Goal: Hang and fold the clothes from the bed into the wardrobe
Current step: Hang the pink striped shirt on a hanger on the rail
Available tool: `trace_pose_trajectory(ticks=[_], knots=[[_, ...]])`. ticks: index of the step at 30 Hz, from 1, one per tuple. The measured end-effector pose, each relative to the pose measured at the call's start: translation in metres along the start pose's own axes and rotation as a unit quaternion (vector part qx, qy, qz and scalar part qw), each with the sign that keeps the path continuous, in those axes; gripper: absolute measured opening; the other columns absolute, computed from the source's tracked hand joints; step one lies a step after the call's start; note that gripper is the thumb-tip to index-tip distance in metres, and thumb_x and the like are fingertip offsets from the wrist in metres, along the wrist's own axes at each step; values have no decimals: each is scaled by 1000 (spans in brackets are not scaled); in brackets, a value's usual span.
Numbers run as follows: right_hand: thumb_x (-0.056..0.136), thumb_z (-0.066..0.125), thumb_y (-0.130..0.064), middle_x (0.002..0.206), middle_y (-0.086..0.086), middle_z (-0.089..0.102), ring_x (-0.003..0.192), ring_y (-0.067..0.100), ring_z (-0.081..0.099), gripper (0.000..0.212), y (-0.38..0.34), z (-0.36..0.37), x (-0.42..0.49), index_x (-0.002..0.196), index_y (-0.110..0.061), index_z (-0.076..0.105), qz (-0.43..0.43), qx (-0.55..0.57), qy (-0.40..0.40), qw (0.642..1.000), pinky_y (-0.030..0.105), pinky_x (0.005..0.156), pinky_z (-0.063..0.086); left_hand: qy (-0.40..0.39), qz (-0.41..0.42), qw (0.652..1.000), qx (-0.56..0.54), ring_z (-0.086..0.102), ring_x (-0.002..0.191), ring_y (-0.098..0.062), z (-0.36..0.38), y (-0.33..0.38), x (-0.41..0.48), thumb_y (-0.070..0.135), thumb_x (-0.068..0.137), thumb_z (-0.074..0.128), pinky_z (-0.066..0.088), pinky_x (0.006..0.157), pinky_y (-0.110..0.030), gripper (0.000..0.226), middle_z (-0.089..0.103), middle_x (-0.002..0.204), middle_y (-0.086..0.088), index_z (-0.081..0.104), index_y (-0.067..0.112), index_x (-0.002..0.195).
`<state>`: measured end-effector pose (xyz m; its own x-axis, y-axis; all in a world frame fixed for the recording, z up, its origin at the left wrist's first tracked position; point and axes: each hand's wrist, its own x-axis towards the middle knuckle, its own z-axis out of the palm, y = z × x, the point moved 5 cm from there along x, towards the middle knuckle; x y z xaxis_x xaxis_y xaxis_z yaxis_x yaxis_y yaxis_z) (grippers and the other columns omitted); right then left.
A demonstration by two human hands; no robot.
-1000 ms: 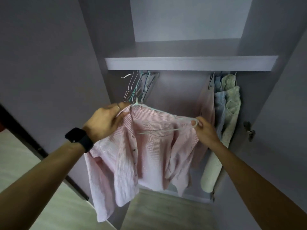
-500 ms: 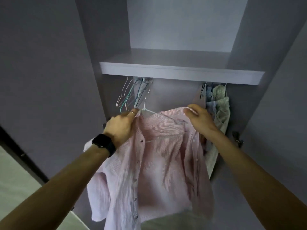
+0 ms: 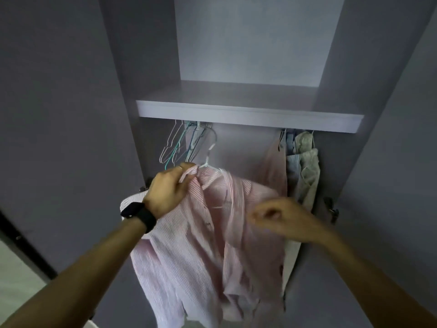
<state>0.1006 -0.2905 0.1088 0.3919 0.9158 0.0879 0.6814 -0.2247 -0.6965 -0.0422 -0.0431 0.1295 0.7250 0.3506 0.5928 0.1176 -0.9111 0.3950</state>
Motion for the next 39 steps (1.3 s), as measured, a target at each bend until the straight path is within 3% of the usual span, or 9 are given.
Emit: trace_pose_trajectory(ticks=[3, 5, 7, 10, 14, 18, 22, 36, 39], knots=[[90, 61, -59, 137, -6, 52, 124, 13, 47, 50, -3, -21, 29, 134, -38, 53, 0, -135, 167, 977, 43, 112, 36, -29, 63, 997, -36, 68, 99, -17, 3, 32, 4, 29, 100, 56, 45, 88, -19, 27, 73, 113, 4, 69, 15, 119], [100, 49, -53, 97, -4, 60, 92, 17, 55, 17, -2, -2, 46, 99, -37, 57, 0, -86, 90, 992, 49, 94, 46, -35, 67, 996, -38, 67, 100, -17, 2, 42, 3, 21, 100, 60, 42, 88, -15, 23, 73, 113, 3, 69, 13, 120], [105, 44, -42, 66, -6, 45, 66, 20, 49, 34, 6, 12, 56, 76, -25, 43, -18, -75, 111, 991, 49, 73, 46, -29, 47, 997, -54, 66, 105, -15, -5, 42, -2, 16, 100, 59, 39, 91, -9, 23, 71, 117, 6, 69, 13, 121], [106, 44, -34, 62, -4, 40, 60, 16, 42, 34, 21, 11, 60, 76, -18, 38, -27, -62, 188, 980, 40, 64, 39, -3, -18, 995, -102, 65, 105, 0, -25, 29, -19, 22, 98, 62, 38, 91, -3, 24, 68, 114, 25, 68, 29, 120], [106, 46, -25, 65, -3, 41, 61, 13, 39, 30, 37, 7, 59, 78, -14, 43, -23, 9, 251, 968, 47, 65, 40, -147, -55, 967, -199, 58, 115, 5, -32, 12, -45, 56, 80, 73, 44, 93, -17, 52, 67, 119, 24, 58, 47, 128], [105, 45, -36, 63, -7, 39, 57, 7, 37, 32, 26, 8, 63, 75, -25, 39, -54, 6, 257, 965, 39, 59, 38, -62, -90, 994, 27, 48, 128, -11, -30, -25, -41, 55, 92, 59, 36, 110, -32, 46, 54, 139, 15, 59, 32, 132], [103, 44, -39, 63, -7, 37, 60, 13, 38, 34, 27, 12, 69, 74, -24, 39, -64, -19, 247, 967, 49, 60, 40, -57, -82, 983, 156, 54, 115, -25, -25, -48, -41, 50, 95, 57, 47, 94, -44, 42, 58, 127, 2, 59, 31, 132], [104, 51, -22, 73, -10, 41, 68, 10, 41, 25, 16, 44, 38, 80, -24, 42, -116, -57, 218, 967, 25, 69, 32, -234, -251, 938, 41, 61, 115, -23, -18, -88, -63, 35, 101, 55, 42, 98, -28, 28, 68, 120, 0, 72, 20, 118], [105, 49, -24, 76, -10, 42, 70, 10, 43, 23, 17, 57, 38, 83, -26, 43, -93, -44, 211, 972, 27, 70, 34, -187, -193, 963, -35, 61, 108, -2, -4, -38, -47, 55, 95, 57, 41, 95, -17, 42, 63, 126, 15, 60, 34, 130]])
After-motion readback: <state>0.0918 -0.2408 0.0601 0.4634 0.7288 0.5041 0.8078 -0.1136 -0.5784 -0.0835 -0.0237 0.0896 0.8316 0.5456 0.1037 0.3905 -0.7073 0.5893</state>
